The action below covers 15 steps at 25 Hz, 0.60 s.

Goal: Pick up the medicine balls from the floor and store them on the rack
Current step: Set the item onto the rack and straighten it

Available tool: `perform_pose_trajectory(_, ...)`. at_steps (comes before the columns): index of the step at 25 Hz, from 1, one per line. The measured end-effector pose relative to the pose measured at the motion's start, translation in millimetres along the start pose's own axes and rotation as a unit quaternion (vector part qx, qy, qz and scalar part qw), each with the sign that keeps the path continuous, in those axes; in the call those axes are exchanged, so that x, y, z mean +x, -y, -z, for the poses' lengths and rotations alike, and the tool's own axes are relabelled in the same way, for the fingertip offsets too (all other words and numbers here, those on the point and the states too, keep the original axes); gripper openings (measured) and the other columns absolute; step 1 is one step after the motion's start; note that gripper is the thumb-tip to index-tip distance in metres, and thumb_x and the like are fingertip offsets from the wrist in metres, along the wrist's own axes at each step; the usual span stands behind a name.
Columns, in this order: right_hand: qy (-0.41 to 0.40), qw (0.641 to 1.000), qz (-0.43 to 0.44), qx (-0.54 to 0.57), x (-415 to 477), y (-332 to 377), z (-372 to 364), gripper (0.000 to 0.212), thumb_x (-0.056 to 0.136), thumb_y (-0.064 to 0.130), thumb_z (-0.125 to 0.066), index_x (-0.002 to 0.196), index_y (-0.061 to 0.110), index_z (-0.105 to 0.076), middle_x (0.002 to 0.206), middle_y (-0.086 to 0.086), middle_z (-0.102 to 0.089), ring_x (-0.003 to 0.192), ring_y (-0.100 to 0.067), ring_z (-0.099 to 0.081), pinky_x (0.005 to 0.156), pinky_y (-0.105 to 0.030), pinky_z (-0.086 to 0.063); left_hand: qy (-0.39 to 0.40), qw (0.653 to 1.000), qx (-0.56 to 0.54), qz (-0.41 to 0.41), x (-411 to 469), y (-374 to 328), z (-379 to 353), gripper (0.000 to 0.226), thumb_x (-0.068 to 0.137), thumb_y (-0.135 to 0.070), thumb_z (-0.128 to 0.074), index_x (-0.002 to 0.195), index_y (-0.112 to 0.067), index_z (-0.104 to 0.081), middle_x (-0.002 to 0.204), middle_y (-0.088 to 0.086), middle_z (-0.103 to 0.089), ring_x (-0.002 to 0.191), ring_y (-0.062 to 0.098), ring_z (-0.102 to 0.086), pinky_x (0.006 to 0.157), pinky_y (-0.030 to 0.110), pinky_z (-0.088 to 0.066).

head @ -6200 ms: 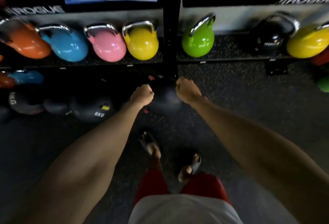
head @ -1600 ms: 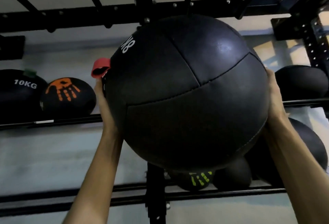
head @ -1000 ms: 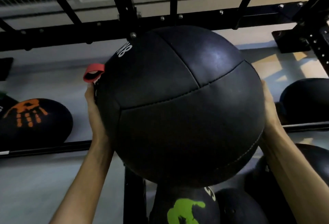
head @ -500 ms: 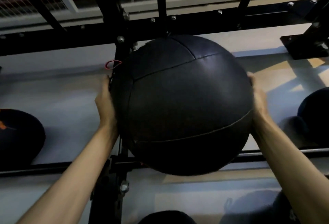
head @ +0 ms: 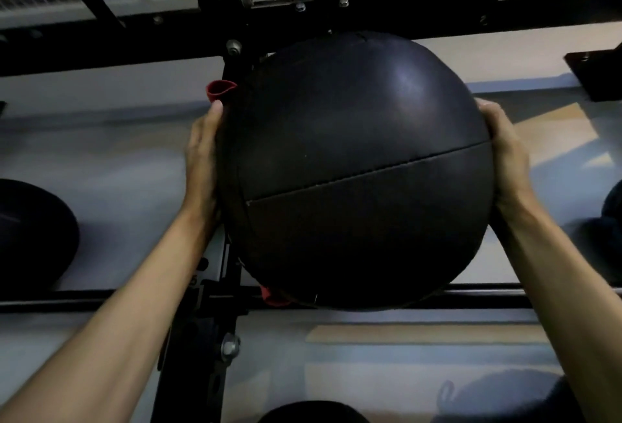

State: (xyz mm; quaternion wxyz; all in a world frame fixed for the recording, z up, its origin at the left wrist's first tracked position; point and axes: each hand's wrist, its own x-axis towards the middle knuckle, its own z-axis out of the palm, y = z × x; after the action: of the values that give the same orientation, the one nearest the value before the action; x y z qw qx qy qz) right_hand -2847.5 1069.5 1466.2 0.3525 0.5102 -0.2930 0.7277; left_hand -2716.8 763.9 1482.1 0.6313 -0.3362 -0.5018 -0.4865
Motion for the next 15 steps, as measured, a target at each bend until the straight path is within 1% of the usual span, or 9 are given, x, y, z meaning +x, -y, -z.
perform_pose_trajectory(1, -0.018, 0.999, -0.015, -0.023, 5, -3, -2, 0.020, 0.102, 0.026, -0.052, 0.112, 0.020, -0.068, 0.106, 0.009, -0.069, 0.097, -0.006, -0.065, 0.086, -0.026, -0.054, -0.033, 0.997, 0.068, -0.032, 1, 2, 3, 0.051, 0.093, -0.049, -0.063, 0.126, -0.012, -0.053, 0.112, 0.007, -0.060, 0.101, 0.021, -0.060, 0.088, 0.040, -0.051)
perform_pose_trajectory(3, -0.017, 0.996, -0.067, -0.051, 17, -6, -8, 0.025, 0.101, 0.027, -0.055, 0.120, 0.016, -0.069, 0.103, 0.009, -0.070, 0.093, -0.008, -0.066, 0.081, -0.026, -0.054, -0.125, 0.959, 0.202, -0.155, 6, 4, 8, 0.034, 0.093, -0.037, -0.066, 0.113, -0.015, -0.050, 0.103, 0.010, -0.059, 0.090, 0.022, -0.059, 0.080, 0.042, -0.051)
perform_pose_trajectory(5, 0.003, 0.991, -0.118, -0.063, 27, -10, -16, 0.026, 0.102, 0.028, -0.056, 0.121, 0.016, -0.068, 0.098, 0.008, -0.070, 0.086, -0.007, -0.066, 0.071, -0.022, -0.055, -0.145, 0.917, 0.290, -0.233, 7, 1, 10, 0.018, 0.094, -0.027, -0.064, 0.100, -0.014, -0.052, 0.087, 0.006, -0.058, 0.079, 0.014, -0.056, 0.076, 0.042, -0.051)
perform_pose_trajectory(7, 0.013, 0.986, -0.154, -0.060, 34, -16, -21, 0.021, 0.102, 0.028, -0.056, 0.117, 0.017, -0.067, 0.091, 0.008, -0.069, 0.079, -0.006, -0.065, 0.063, -0.019, -0.054, -0.123, 0.917, 0.320, -0.206, -3, -2, 6, 0.021, 0.097, -0.035, -0.057, 0.098, -0.015, -0.058, 0.088, 0.000, -0.059, 0.080, 0.007, -0.056, 0.079, 0.042, -0.051)
perform_pose_trajectory(9, 0.012, 0.983, -0.172, -0.064, 40, -25, -22, 0.019, 0.102, 0.029, -0.057, 0.115, 0.017, -0.066, 0.090, 0.007, -0.068, 0.078, -0.007, -0.064, 0.065, -0.022, -0.053, -0.061, 0.923, 0.342, -0.166, -34, -3, -7, 0.038, 0.094, -0.058, -0.047, 0.115, -0.029, -0.059, 0.116, 0.003, -0.058, 0.105, 0.009, -0.056, 0.097, 0.032, -0.048)
perform_pose_trajectory(10, 0.007, 0.983, -0.170, -0.070, 43, -30, -20, 0.019, 0.102, 0.030, -0.057, 0.112, 0.016, -0.066, 0.091, 0.005, -0.068, 0.079, -0.009, -0.064, 0.067, -0.024, -0.052, -0.003, 0.918, 0.368, -0.149, -51, -3, -16, 0.050, 0.089, -0.069, -0.045, 0.130, -0.041, -0.051, 0.137, 0.003, -0.049, 0.126, 0.010, -0.047, 0.108, 0.025, -0.038)
perform_pose_trajectory(12, -0.007, 0.983, -0.150, -0.104, 46, -42, -16, 0.018, 0.102, 0.029, -0.057, 0.100, 0.015, -0.068, 0.092, -0.002, -0.068, 0.082, -0.016, -0.062, 0.068, -0.028, -0.050, 0.086, 0.909, 0.395, -0.098, -68, 0, -33, 0.070, 0.078, -0.084, -0.044, 0.143, -0.060, -0.028, 0.161, -0.005, -0.019, 0.149, 0.012, -0.017, 0.118, 0.033, -0.019)
perform_pose_trajectory(13, -0.003, 0.983, -0.132, -0.130, 46, -49, -12, 0.018, 0.103, 0.027, -0.055, 0.097, 0.015, -0.067, 0.094, -0.004, -0.067, 0.086, -0.018, -0.061, 0.068, -0.029, -0.048, 0.092, 0.912, 0.391, -0.081, -67, 0, -38, 0.076, 0.074, -0.086, -0.046, 0.143, -0.063, -0.025, 0.163, -0.008, -0.013, 0.151, 0.012, -0.011, 0.119, 0.038, -0.017)
perform_pose_trajectory(15, 0.003, 0.979, -0.099, -0.179, 43, -56, -3, 0.021, 0.105, 0.021, -0.045, 0.101, 0.015, -0.064, 0.104, -0.007, -0.064, 0.096, -0.020, -0.057, 0.072, -0.027, -0.047, 0.080, 0.916, 0.389, -0.057, -56, 3, -43, 0.079, 0.072, -0.086, -0.049, 0.144, -0.062, -0.027, 0.163, -0.009, -0.015, 0.151, 0.012, -0.012, 0.119, 0.041, -0.018)
